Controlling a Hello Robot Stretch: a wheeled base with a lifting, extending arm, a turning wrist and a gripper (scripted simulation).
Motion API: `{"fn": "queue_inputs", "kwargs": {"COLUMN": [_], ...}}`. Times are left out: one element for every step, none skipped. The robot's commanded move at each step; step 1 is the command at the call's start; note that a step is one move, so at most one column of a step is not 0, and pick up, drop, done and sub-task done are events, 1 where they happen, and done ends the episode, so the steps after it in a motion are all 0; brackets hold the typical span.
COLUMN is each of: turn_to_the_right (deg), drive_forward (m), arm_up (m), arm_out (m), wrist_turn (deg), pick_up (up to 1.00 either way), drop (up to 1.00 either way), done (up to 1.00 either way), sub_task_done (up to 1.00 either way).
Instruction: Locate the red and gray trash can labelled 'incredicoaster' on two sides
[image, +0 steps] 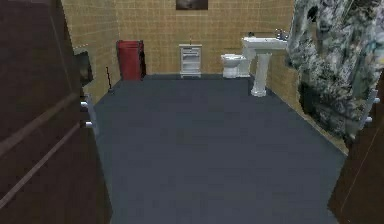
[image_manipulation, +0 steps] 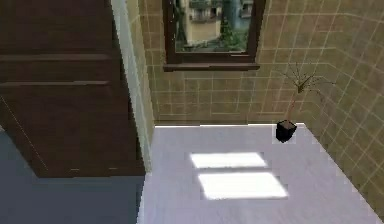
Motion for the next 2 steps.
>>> {"fn": "queue_inputs", "kwargs": {"turn_to_the_right": [0.0,-3.0], "drive_forward": [1.00,0.00], "arm_up": [0.00,0.00], "arm_out": [0.00,0.00], "wrist_turn": [0.0,0.0], "pick_up": [0.00,0.00], "drop": [0.00,0.00], "done": [0.00,0.00], "sub_task_done": [0.00,0.00]}}
